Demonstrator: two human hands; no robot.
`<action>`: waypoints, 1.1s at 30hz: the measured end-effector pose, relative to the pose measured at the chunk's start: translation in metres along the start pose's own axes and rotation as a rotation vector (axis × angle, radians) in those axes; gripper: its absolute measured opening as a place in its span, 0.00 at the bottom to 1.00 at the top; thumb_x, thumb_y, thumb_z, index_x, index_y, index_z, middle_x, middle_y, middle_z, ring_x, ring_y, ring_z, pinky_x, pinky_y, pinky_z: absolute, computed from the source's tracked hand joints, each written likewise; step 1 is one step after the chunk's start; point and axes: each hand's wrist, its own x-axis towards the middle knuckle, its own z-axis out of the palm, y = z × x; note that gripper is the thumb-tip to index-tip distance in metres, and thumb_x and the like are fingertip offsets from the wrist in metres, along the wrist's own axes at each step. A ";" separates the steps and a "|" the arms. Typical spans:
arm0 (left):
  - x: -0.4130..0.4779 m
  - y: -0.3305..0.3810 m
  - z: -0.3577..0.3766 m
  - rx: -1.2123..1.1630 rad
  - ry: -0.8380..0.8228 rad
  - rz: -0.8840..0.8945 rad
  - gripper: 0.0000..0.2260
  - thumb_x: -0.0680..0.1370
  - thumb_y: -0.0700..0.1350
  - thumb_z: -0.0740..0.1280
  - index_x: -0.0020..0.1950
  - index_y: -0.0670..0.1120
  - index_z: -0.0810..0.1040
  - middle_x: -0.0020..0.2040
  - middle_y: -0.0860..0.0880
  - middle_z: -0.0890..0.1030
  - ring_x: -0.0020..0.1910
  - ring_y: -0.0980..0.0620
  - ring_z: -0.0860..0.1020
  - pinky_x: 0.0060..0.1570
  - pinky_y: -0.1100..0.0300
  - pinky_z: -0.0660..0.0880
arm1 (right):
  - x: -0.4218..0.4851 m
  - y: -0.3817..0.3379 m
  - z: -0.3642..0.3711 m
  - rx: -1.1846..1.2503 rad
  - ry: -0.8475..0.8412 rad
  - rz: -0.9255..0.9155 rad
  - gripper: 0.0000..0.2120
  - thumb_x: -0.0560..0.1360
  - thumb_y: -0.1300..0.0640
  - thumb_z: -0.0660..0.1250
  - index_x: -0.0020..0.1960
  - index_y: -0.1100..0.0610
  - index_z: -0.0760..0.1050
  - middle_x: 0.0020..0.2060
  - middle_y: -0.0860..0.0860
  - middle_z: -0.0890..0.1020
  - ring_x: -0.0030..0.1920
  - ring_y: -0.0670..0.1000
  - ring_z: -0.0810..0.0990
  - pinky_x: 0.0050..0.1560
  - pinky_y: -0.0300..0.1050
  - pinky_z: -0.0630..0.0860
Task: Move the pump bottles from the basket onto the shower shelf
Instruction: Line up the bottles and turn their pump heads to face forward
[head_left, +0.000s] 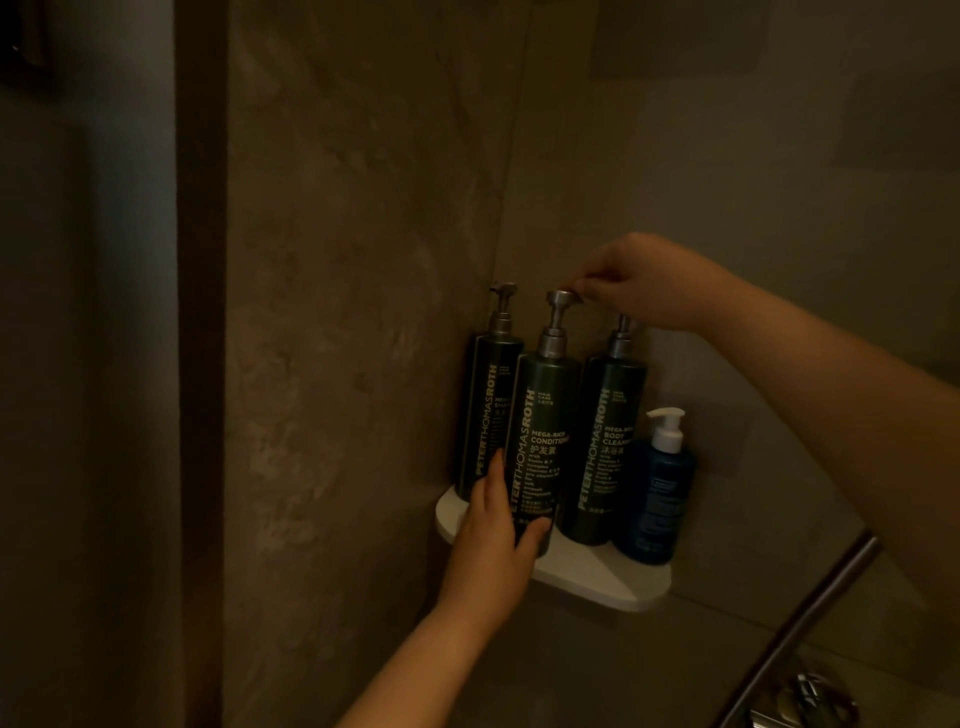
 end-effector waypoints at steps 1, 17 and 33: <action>0.000 0.000 0.000 -0.001 0.001 -0.002 0.37 0.78 0.50 0.65 0.77 0.54 0.43 0.76 0.51 0.56 0.72 0.55 0.59 0.70 0.59 0.59 | -0.001 0.000 0.000 0.003 0.005 0.001 0.12 0.78 0.54 0.62 0.53 0.58 0.82 0.39 0.57 0.82 0.38 0.54 0.76 0.35 0.44 0.68; 0.002 -0.001 0.002 -0.021 0.022 -0.013 0.37 0.77 0.48 0.66 0.77 0.53 0.45 0.76 0.50 0.56 0.73 0.56 0.56 0.68 0.62 0.55 | -0.016 0.006 -0.006 0.299 0.049 0.047 0.09 0.77 0.54 0.65 0.50 0.53 0.83 0.39 0.48 0.84 0.37 0.40 0.77 0.41 0.35 0.72; 0.000 0.001 0.003 0.015 0.032 -0.008 0.37 0.77 0.50 0.65 0.77 0.53 0.43 0.76 0.50 0.56 0.72 0.56 0.57 0.67 0.63 0.54 | -0.026 0.005 -0.006 0.327 0.017 -0.070 0.11 0.75 0.62 0.66 0.53 0.50 0.81 0.47 0.49 0.84 0.50 0.46 0.81 0.55 0.38 0.75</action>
